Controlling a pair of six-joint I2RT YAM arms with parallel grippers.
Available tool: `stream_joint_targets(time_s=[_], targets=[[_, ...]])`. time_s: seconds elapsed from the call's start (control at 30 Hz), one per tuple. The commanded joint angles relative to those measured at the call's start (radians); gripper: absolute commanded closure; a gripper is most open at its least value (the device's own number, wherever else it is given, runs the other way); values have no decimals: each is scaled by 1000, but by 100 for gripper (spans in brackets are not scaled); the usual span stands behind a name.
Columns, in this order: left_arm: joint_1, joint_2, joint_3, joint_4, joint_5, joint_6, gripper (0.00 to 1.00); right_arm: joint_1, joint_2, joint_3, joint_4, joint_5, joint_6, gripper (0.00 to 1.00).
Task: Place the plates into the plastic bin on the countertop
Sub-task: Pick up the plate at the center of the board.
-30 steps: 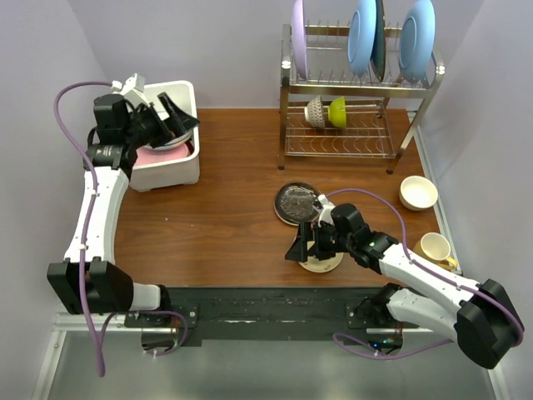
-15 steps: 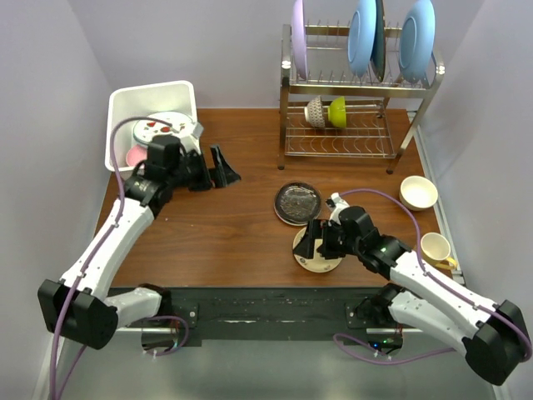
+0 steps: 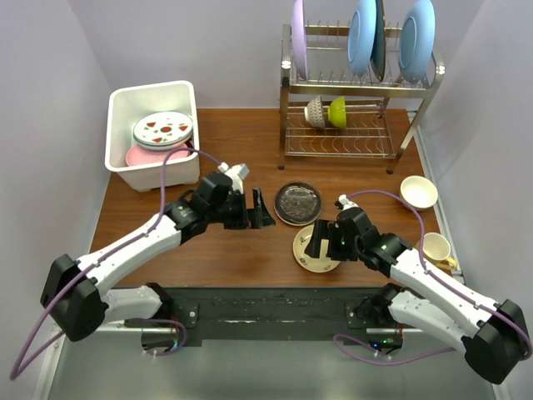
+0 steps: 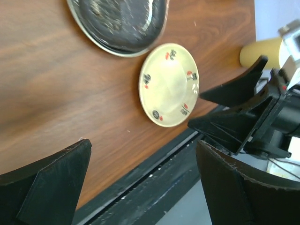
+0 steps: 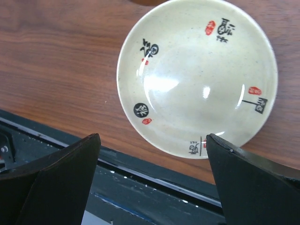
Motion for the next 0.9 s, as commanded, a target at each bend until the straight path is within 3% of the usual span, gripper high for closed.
stream_joint_targets(time_s=[0.0, 0.3, 0.63, 0.87], targets=[[-101, 78, -8, 154, -69, -100, 3, -15, -30, 10, -39, 69, 14, 1], [-207, 251, 14, 256, -74, -140, 5, -46, -70, 2, -137, 157, 20, 1], [-229, 369, -11, 335, -77, -166, 7, -65, -90, -27, -157, 238, 61, 1], [-230, 461, -31, 453, -28, -177, 15, -65, -156, -61, -132, 251, 87, 1]])
